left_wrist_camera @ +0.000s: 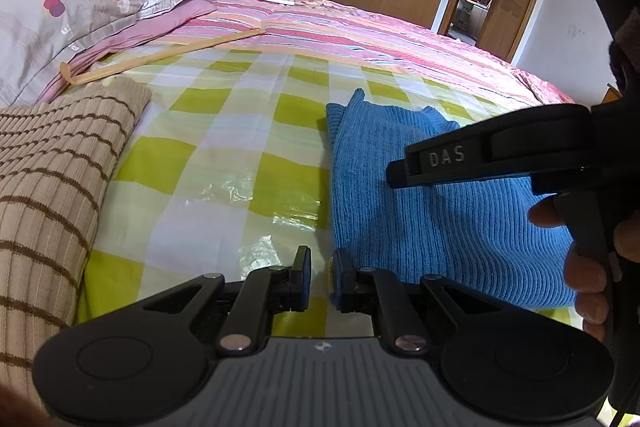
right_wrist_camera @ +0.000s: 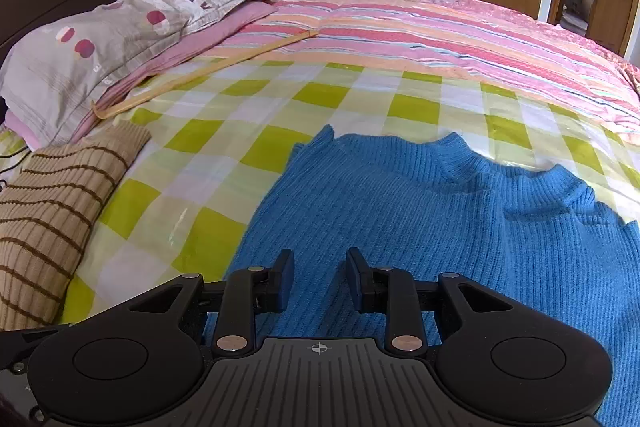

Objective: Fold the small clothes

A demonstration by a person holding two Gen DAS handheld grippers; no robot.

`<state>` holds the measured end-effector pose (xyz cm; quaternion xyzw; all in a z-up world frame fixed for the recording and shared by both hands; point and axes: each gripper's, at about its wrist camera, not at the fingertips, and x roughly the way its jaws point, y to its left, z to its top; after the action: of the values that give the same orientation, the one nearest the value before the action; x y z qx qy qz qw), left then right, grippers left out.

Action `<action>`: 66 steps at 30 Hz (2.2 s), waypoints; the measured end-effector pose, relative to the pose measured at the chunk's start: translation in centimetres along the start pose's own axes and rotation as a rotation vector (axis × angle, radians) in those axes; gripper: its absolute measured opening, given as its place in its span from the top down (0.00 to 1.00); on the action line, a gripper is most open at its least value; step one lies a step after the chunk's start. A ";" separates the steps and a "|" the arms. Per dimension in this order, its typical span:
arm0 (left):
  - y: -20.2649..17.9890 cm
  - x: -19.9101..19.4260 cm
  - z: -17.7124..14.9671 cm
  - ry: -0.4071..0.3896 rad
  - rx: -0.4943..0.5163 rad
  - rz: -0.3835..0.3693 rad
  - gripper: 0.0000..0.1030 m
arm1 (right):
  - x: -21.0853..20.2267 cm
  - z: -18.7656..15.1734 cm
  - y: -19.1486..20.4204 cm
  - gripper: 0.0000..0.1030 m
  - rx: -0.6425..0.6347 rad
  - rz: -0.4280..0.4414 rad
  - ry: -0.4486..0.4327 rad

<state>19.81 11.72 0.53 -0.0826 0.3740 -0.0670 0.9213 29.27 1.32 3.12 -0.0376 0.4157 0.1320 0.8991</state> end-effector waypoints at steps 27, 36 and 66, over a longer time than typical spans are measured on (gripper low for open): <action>-0.2 -0.1 -0.1 0.002 0.010 -0.004 0.83 | 1.7 1.6 2.2 0.58 -0.052 -0.009 0.044; -0.3 0.0 -0.1 0.002 0.015 -0.002 0.83 | 3.9 3.0 2.3 0.48 -0.048 -0.062 0.076; -0.8 -0.6 -0.5 -0.034 0.044 -0.013 0.66 | 5.3 4.9 2.2 0.89 -0.124 -0.099 0.105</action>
<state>19.00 11.03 0.78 -0.0661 0.3560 -0.0799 0.9287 35.57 5.35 2.44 -0.1206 0.4508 0.1110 0.8774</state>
